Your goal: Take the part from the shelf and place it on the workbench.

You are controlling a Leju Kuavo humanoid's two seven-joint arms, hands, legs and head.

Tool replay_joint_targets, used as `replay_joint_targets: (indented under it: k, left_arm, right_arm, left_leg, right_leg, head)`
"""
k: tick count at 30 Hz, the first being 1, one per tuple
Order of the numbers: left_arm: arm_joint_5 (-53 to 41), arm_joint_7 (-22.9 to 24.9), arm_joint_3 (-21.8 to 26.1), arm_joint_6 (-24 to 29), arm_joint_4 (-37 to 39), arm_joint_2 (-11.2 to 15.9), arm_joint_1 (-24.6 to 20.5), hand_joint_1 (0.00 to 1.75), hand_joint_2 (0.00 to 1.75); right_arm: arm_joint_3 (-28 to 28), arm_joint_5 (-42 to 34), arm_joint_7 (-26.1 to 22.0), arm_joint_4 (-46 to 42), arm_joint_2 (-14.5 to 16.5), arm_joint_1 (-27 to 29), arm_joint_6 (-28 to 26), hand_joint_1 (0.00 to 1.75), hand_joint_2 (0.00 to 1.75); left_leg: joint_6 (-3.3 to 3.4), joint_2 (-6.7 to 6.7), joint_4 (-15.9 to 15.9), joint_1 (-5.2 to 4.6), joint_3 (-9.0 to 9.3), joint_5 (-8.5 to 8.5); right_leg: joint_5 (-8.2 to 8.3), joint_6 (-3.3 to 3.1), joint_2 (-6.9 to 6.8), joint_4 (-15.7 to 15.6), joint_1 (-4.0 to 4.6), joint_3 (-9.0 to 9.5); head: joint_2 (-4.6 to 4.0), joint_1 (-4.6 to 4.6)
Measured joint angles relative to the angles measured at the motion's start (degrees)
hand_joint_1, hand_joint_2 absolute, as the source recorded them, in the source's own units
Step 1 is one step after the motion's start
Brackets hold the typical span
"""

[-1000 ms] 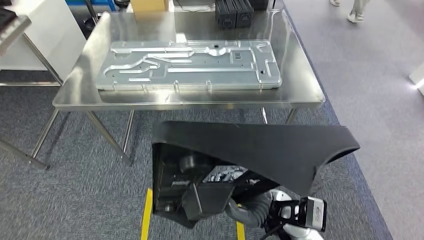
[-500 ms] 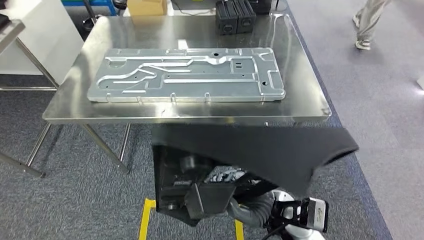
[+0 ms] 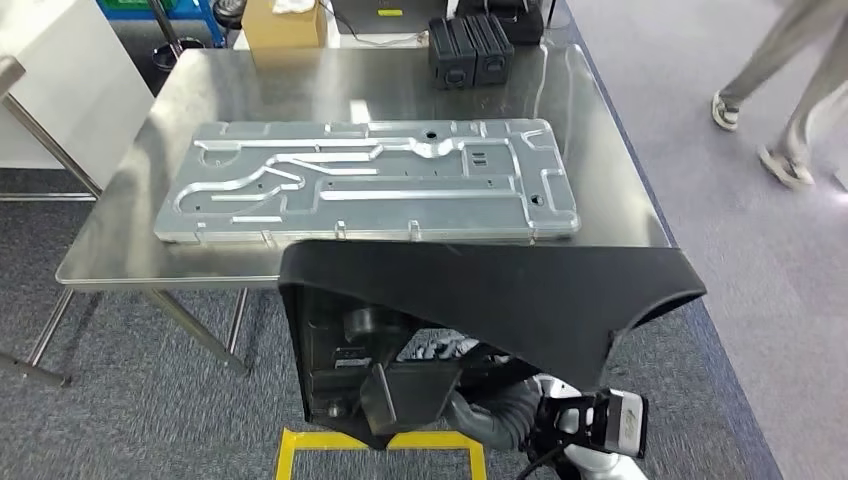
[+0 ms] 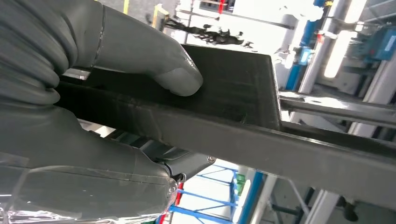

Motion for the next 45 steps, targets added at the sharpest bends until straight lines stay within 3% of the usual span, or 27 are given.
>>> replay_joint_targets:
  k: [1,3,5,7,8,9,11,12,13,15,17,18,20,22,23,24,26,27,28,31,33,36,37,38,40,42,45]
  left_arm:
    - [0.02,-0.03,0.01,0.01,0.00,-0.07,-0.10,0.00,0.00]
    - [0.10,-0.04,0.03,0.03,-0.01,-0.17,-0.24,0.00,0.00]
    - [0.17,-0.07,0.05,0.06,-0.01,-0.18,-0.29,0.00,0.00]
    - [0.21,-0.09,0.07,0.06,-0.01,-0.20,-0.23,0.00,0.00]
    - [0.23,-0.10,0.09,0.06,-0.01,-0.23,-0.20,0.00,0.00]
    - [0.25,-0.12,0.10,0.05,0.00,-0.29,-0.17,0.00,0.00]
    - [0.29,-0.15,0.20,0.04,0.07,-0.64,-0.17,0.00,0.00]
    - [0.33,-0.20,0.26,0.03,0.11,-0.81,-0.25,0.00,0.00]
    - [0.36,-0.24,0.33,0.03,0.14,-0.94,-0.32,0.00,0.00]
    - [0.39,-0.32,0.42,0.04,0.14,-0.92,-0.46,0.00,0.00]
    - [0.43,-0.45,0.44,0.01,0.14,-0.89,-0.62,0.00,0.00]
    - [0.45,-0.54,0.45,-0.02,0.14,-0.90,-0.74,0.00,0.00]
    - [0.48,-0.73,0.50,-0.04,0.14,-0.97,-0.83,0.00,0.00]
    - [0.40,-0.87,0.53,0.04,0.14,-0.97,-0.69,0.00,0.00]
    - [0.32,-0.92,0.53,0.07,0.14,-0.97,-0.64,0.00,0.00]
    - [0.22,-0.95,0.53,0.08,0.14,-0.96,-0.63,0.00,0.00]
    - [0.01,-0.99,0.55,0.05,0.15,-0.97,-0.62,0.00,0.00]
    - [-0.09,-1.01,0.57,0.02,0.16,-0.97,-0.66,0.00,0.00]
    - [-0.19,-1.05,0.60,-0.08,0.16,-0.98,-0.68,0.00,0.00]
    - [-0.64,-1.30,0.66,-0.70,0.16,-0.93,-0.80,0.00,0.00]
    - [-0.98,-1.52,0.65,-1.00,0.16,-0.89,-0.97,0.00,0.00]
    - [-1.39,-1.85,0.64,-1.28,0.16,-0.78,-1.13,0.00,0.00]
    - [-1.52,-1.97,0.64,-1.42,0.16,-0.75,-1.16,0.00,0.00]
    - [-1.61,-2.08,0.64,-1.54,0.16,-0.73,-1.18,0.00,0.00]
    - [-1.77,-2.26,0.64,-1.73,0.16,-0.70,-1.22,0.00,0.00]
    - [-1.79,-2.38,0.64,-1.83,0.16,-0.68,-1.28,0.00,0.00]
    - [-1.80,-2.45,0.64,-2.04,0.16,-0.62,-1.42,0.00,0.00]
  right_arm:
    - [0.00,-0.01,-0.06,-0.04,0.03,-0.17,0.01,1.75,1.75]
    - [-0.01,0.07,-0.18,-0.05,0.06,-0.49,0.02,1.75,1.75]
    - [-0.03,0.40,-0.45,-0.03,0.06,-0.64,-0.03,1.75,1.75]
    - [-0.21,0.79,-0.78,-0.02,0.06,-0.73,-0.08,1.75,1.75]
    - [-0.42,0.87,-0.92,-0.03,0.06,-0.83,-0.08,1.75,1.75]
    - [-0.72,0.90,-1.07,-0.05,0.05,-1.00,-0.08,1.75,1.75]
    - [-1.51,0.86,-1.36,-0.09,0.02,-1.44,-0.05,1.75,1.75]
    - [-1.94,0.82,-1.47,-0.14,-0.02,-1.69,-0.04,1.75,1.75]
    - [-2.36,0.77,-1.56,-0.27,-0.04,-1.91,-0.03,1.75,1.75]
    - [-2.99,0.71,-1.66,-0.69,-0.07,-2.45,-0.03,1.75,1.75]
    - [-3.44,0.70,-1.84,-1.02,-0.05,-2.97,-0.23,1.75,1.75]
    - [-3.62,0.75,-1.98,-1.10,-0.04,-3.21,-0.50,1.75,1.75]
    - [-4.23,0.91,-2.27,-1.21,-0.04,-3.77,-1.25,1.75,1.75]
    - [-5.37,1.37,-2.36,-1.45,-0.05,-4.68,-2.12,1.75,1.75]
    - [-6.08,1.71,-2.32,-1.56,-0.05,-5.45,-2.56,1.75,1.75]
    - [-6.88,2.11,-2.21,-1.63,-0.05,-6.42,-2.99,1.75,1.75]
    - [-8.52,2.94,-1.71,-1.56,-0.08,-8.60,-3.79,1.75,1.75]
    - [-9.35,3.65,-1.33,-1.43,-0.10,-9.78,-4.36,1.75,1.75]
    - [-10.14,4.80,-0.94,-1.23,-0.14,-10.97,-5.19,1.75,1.75]
    - [-12.16,10.54,0.00,-0.23,-0.28,-14.68,-9.33,1.75,1.75]
    - [-13.00,14.22,0.39,0.73,-0.51,-16.83,-12.38,1.75,1.75]
    - [-13.56,20.46,1.20,3.12,-0.99,-19.12,-17.65,1.75,1.75]
    - [-13.51,23.77,1.97,4.30,-1.19,-19.83,-19.97,1.75,1.75]
    - [-13.36,27.23,2.94,5.49,-1.37,-20.55,-22.17,1.75,1.75]
    - [-12.91,33.92,5.11,8.07,-1.69,-22.16,-26.04,1.75,1.75]
    - [-12.15,38.56,6.89,10.68,-1.96,-23.89,-28.40,1.75,1.75]
    - [-9.69,46.36,10.29,16.17,-2.02,-27.37,-30.70,1.75,1.75]
  left_leg:
    - [0.40,-0.10,-0.33,0.10,0.71,-0.31]
    - [0.97,-0.19,-0.76,0.23,2.16,-1.20]
    - [1.19,-0.28,-0.85,0.24,3.46,-2.42]
    - [1.18,-0.45,-0.86,0.21,5.08,-3.84]
    - [1.12,-0.54,-0.86,0.19,6.08,-4.60]
    - [1.05,-0.61,-0.90,0.14,7.05,-5.42]
    - [0.74,-0.78,-0.98,0.03,8.66,-6.91]
    - [0.47,-0.87,-1.28,0.00,9.18,-7.53]
    - [0.12,-0.94,-1.43,-0.04,9.72,-7.77]
    - [-0.58,-0.95,-1.24,-0.14,10.43,-7.52]
    - [-0.98,-0.76,2.47,-0.20,9.12,-6.92]
    - [-1.13,-0.66,5.59,-0.11,7.27,-7.32]
    - [-1.67,-0.50,11.74,0.15,2.61,-10.27]
    - [-2.19,-0.34,13.30,0.41,-0.47,-12.82]
    - [-2.32,-0.25,11.60,0.50,-0.84,-12.04]
    - [-2.37,-0.15,8.48,0.59,-0.57,-9.64]
    - [-2.23,0.12,1.83,0.62,0.32,-3.14]
    - [-1.93,0.20,0.00,0.53,0.53,-1.01]
    - [-1.58,0.23,-0.65,0.40,0.47,-0.02]
    - [-0.54,0.09,-0.79,0.27,0.62,-0.01]
    - [0.04,0.09,-1.31,0.44,1.18,-0.15]
    - [0.53,0.08,-1.43,0.44,1.81,-0.72]
    - [0.56,0.06,-1.40,0.43,2.06,-0.97]
    - [0.52,0.01,-1.35,0.43,2.36,-1.23]
    - [0.34,-0.17,-1.24,0.44,3.06,-1.82]
    - [-0.05,-0.36,-1.07,0.24,3.35,-2.28]
    - [-0.98,-0.34,-1.23,0.16,3.24,-2.38]
  right_leg:
    - [0.64,0.31,-0.04,2.30,-0.03,-0.97]
    - [0.13,0.78,-0.12,8.72,-0.18,-5.19]
    - [-3.38,1.12,-0.11,14.24,-0.20,-10.43]
    - [-5.99,1.12,-0.13,14.76,-0.18,-13.50]
    - [-5.42,0.94,-0.13,12.91,-0.13,-13.92]
    - [-2.90,0.55,-0.14,9.74,0.02,-13.77]
    - [5.10,-0.51,-0.11,3.13,0.53,-13.29]
    - [8.05,-0.99,-0.11,1.00,0.80,-13.04]
    - [9.48,-1.35,-0.06,-0.07,0.95,-12.84]
    - [9.10,-1.80,0.02,-0.93,0.76,-11.54]
    - [8.69,-2.34,-0.02,-1.94,0.33,-9.61]
    - [8.29,-2.58,-0.09,-2.31,0.18,-8.73]
    - [7.20,-2.86,-0.13,-2.51,0.16,-7.47]
    - [5.95,-2.75,0.05,-2.44,0.10,-6.17]
    - [5.31,-2.62,0.14,-2.35,0.04,-5.43]
    - [4.65,-2.44,0.20,-2.23,-0.03,-4.67]
    - [3.45,-1.93,0.28,-1.90,-0.06,-3.67]
    - [3.00,-1.59,0.33,-1.72,-0.01,-3.55]
    - [2.67,-1.24,0.38,-1.60,0.04,-3.61]
    - [1.87,-0.19,0.31,-1.34,-0.07,-3.69]
    - [-0.01,0.43,0.08,1.92,-0.25,-5.15]
    - [-3.86,1.02,-0.07,13.21,-0.48,-11.85]
    - [-3.72,1.11,-0.08,15.44,-0.54,-13.70]
    - [-2.20,1.11,-0.10,15.11,-0.60,-14.32]
    - [3.33,0.87,-0.13,8.53,-0.65,-12.56]
    - [6.68,0.41,-0.09,1.74,-0.43,-10.01]
    - [6.59,-0.33,0.14,-0.53,-0.11,-9.36]
  head:
    - [-0.01,0.02]
    - [-0.01,0.10]
    - [0.00,0.15]
    - [0.00,0.15]
    - [0.00,0.15]
    - [0.00,0.16]
    - [0.00,0.07]
    - [0.00,0.00]
    - [0.00,-0.07]
    - [0.00,-0.14]
    - [0.00,-0.30]
    - [0.00,-0.37]
    - [0.00,-0.50]
    - [0.00,-0.49]
    - [0.00,-0.49]
    - [-0.01,-0.49]
    - [-0.01,-0.50]
    - [-0.01,-0.49]
    - [0.00,-0.49]
    - [0.00,-0.47]
    - [0.00,-0.38]
    - [0.00,-0.33]
    - [0.00,-0.34]
    - [0.00,-0.33]
    - [0.00,-0.32]
    - [0.00,-0.30]
    - [0.00,-0.28]
